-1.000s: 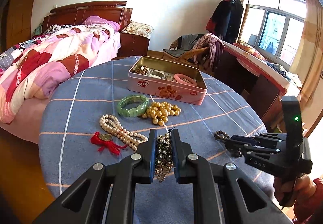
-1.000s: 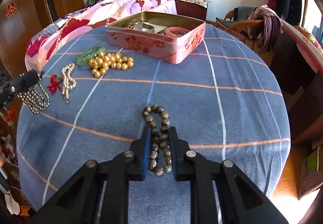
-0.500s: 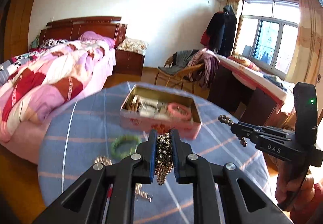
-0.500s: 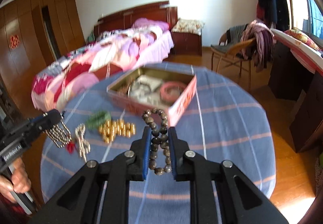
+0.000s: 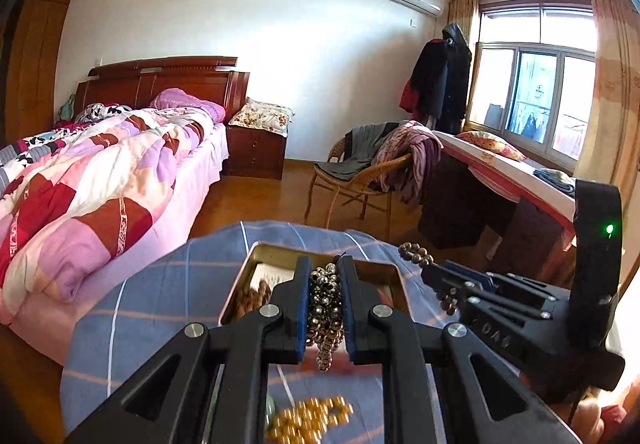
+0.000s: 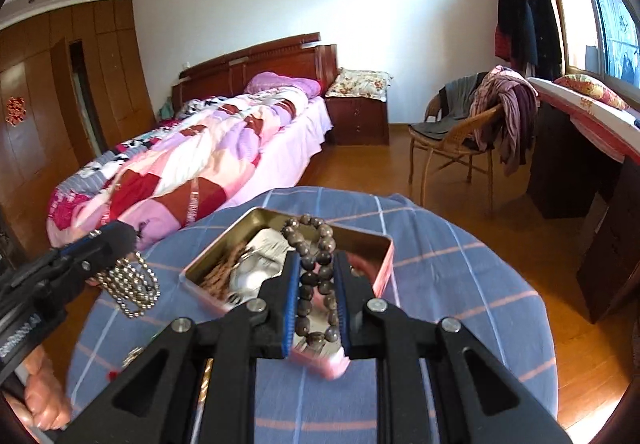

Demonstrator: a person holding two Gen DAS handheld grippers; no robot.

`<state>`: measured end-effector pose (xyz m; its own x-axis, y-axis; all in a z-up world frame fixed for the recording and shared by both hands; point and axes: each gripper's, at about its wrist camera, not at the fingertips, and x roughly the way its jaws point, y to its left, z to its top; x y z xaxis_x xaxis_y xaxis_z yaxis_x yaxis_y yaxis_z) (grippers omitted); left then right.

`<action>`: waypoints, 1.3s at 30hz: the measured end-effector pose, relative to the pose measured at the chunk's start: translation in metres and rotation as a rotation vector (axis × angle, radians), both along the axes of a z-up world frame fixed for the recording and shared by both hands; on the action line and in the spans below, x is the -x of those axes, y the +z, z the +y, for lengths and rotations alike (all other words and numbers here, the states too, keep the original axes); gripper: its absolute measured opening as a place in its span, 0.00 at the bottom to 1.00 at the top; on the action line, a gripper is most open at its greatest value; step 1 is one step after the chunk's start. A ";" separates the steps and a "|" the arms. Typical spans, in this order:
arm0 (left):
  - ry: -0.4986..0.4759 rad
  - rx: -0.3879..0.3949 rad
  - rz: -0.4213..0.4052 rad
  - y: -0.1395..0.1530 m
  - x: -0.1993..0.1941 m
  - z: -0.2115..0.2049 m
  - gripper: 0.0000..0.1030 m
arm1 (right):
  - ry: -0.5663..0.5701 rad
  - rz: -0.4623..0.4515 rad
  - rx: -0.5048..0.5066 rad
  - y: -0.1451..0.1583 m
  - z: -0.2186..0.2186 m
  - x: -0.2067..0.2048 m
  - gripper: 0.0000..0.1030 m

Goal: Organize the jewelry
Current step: 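Carry the bead chain and dark bracelet into the pink tin and open both tools, then withdraw both open tools from the tin back over the table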

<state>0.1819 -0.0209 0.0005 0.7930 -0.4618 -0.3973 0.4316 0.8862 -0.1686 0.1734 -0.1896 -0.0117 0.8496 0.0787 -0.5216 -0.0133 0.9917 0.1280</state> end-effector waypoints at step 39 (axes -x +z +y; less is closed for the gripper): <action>0.210 -0.317 0.187 -0.076 -0.090 -0.061 0.61 | -0.105 0.007 -0.043 -0.037 -0.025 -0.048 0.71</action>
<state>0.2722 -0.0819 -0.0759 0.7575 -0.1292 -0.6400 0.2235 0.9723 0.0682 0.2216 -0.2151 -0.0491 0.8504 0.0116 -0.5259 0.0918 0.9811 0.1701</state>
